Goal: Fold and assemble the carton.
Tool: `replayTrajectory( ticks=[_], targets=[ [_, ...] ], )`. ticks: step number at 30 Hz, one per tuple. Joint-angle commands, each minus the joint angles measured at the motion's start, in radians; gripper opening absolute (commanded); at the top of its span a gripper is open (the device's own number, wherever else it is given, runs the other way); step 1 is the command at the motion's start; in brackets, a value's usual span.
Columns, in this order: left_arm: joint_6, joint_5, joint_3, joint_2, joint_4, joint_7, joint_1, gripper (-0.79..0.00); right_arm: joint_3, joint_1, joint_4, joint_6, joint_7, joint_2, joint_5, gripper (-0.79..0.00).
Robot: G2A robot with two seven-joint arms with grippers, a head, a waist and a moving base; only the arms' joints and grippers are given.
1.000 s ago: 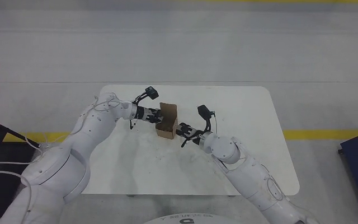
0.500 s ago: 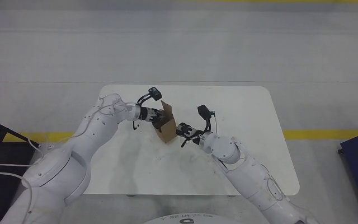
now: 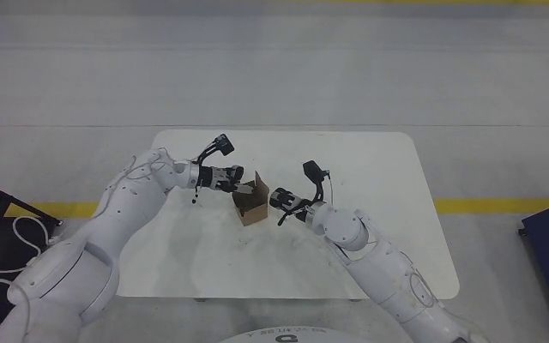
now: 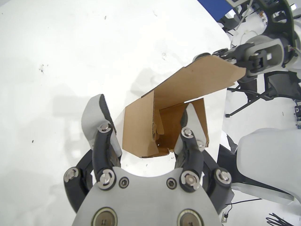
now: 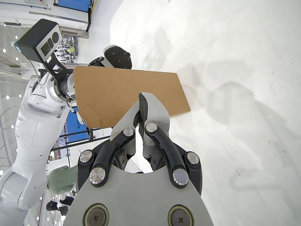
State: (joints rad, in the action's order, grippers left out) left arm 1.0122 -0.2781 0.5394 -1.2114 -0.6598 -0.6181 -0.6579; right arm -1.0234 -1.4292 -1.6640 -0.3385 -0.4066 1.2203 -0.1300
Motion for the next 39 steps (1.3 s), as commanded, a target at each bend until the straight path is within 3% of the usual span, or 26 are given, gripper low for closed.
replayTrajectory(
  ticks=[1, 8, 10, 13, 16, 20, 28, 39],
  targets=[
    [0.0, 0.006, 0.022, 0.025, -0.032, 0.015, -0.013, 0.0, 0.0, 0.0, 0.0, 0.0, 0.0, 0.0, 0.0, -0.785],
    [0.0, 0.023, 0.114, 0.118, -0.117, 0.031, -0.071, -0.003, 0.014, -0.019, -0.004, 0.013, -0.01, -0.003, -0.046, -0.785],
    [-0.033, 0.027, 0.116, 0.12, -0.1, -0.002, -0.062, -0.117, 0.034, -0.02, -0.008, 0.012, -0.032, -0.005, -0.098, -0.785],
    [-0.148, 0.031, 0.098, 0.103, -0.104, -0.038, -0.043, -0.219, 0.047, -0.029, -0.02, 0.028, -0.049, -0.008, -0.136, -0.785],
    [-0.238, 0.023, 0.069, 0.078, -0.1, -0.069, -0.022, -0.225, 0.052, -0.042, -0.032, 0.047, -0.053, -0.011, -0.161, -0.785],
    [-0.291, 0.011, 0.029, 0.04, -0.08, -0.086, 0.002, -0.246, 0.059, -0.042, -0.035, 0.059, -0.053, -0.009, -0.162, -0.785],
    [-0.268, 0.0, -0.011, -0.013, 0.002, -0.087, 0.031, -0.351, 0.091, 0.019, 0.014, 0.011, -0.053, 0.009, -0.128, -0.785],
    [-0.237, -0.072, -0.034, -0.049, 0.051, -0.021, 0.031, -0.314, 0.12, 0.063, 0.054, -0.043, -0.016, 0.03, -0.103, -0.785]
  ],
)
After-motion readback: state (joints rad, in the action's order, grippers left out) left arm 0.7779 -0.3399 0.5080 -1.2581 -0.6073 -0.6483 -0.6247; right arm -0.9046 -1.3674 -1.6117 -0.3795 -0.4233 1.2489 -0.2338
